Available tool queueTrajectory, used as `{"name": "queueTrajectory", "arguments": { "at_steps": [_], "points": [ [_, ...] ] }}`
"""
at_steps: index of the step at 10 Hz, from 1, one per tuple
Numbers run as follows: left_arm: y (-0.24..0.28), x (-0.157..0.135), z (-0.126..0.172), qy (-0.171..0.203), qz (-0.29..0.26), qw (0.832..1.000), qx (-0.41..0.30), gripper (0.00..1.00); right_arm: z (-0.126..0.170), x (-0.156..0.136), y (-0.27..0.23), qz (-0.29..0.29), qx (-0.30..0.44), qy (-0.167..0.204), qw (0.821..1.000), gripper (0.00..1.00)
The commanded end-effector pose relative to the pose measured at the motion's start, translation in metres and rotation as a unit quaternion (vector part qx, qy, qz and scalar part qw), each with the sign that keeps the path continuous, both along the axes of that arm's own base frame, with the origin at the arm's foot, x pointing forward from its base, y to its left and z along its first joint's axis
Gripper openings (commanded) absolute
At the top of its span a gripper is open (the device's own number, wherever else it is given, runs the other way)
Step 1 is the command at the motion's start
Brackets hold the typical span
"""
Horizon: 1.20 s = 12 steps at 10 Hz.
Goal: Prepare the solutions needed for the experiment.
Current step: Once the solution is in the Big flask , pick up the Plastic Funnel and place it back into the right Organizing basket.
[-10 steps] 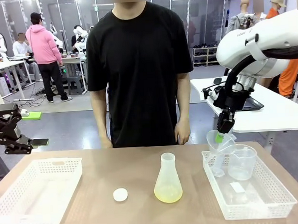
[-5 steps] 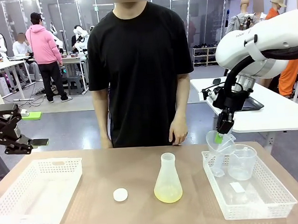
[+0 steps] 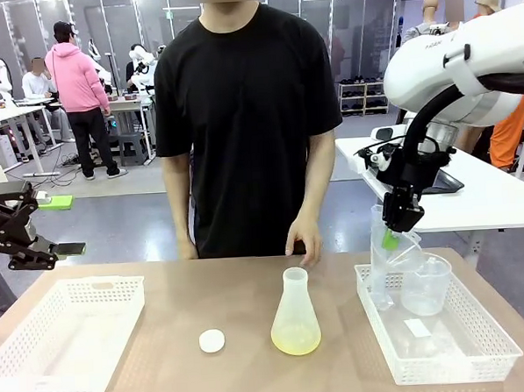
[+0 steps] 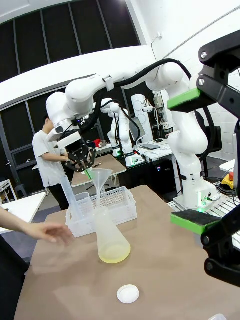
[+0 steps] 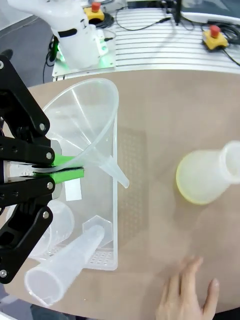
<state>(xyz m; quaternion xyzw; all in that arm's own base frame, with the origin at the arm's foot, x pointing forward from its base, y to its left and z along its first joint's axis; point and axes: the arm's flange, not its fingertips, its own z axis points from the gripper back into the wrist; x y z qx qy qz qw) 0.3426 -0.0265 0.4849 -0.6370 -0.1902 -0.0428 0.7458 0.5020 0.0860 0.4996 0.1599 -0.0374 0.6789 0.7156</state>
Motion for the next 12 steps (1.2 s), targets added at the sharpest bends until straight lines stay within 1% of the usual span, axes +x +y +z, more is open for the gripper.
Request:
{"name": "queueTrajectory", "arguments": {
  "at_steps": [1,2,3,4,5,7,10,11,12],
  "points": [
    [-0.003,0.001,0.003,0.000,0.000,1.000,-0.015,1.00,-0.007,-0.023,-0.007,0.017,-0.010,-0.014,1.000,0.04],
    [-0.003,0.001,0.003,0.000,0.000,1.000,-0.015,1.00,-0.015,-0.023,-0.011,0.015,-0.031,-0.004,0.999,0.04],
    [-0.003,0.001,0.003,0.000,0.000,1.000,-0.015,1.00,-0.030,-0.019,-0.013,0.003,-0.074,0.010,0.997,0.04],
    [-0.003,0.001,0.003,0.000,0.000,1.000,-0.015,1.00,-0.043,-0.020,-0.013,0.004,-0.096,0.027,0.995,0.04],
    [-0.003,0.001,0.003,0.000,0.000,1.000,-0.015,1.00,-0.054,-0.021,-0.014,0.003,-0.102,0.042,0.994,0.04],
    [-0.003,0.001,0.003,0.000,0.000,1.000,-0.015,1.00,-0.073,-0.016,-0.013,-0.023,-0.136,0.055,0.989,0.04],
    [-0.003,0.001,0.003,0.000,0.000,1.000,-0.015,1.00,-0.080,-0.017,-0.015,-0.027,-0.126,0.055,0.990,0.04],
    [-0.003,0.001,0.003,0.000,0.000,1.000,-0.015,1.00,-0.080,-0.020,-0.016,-0.027,-0.140,0.062,0.988,0.04],
    [-0.003,0.001,0.003,0.000,0.000,1.000,-0.015,1.00,-0.079,-0.023,-0.018,-0.023,-0.138,0.051,0.989,0.23]
  ]
}}
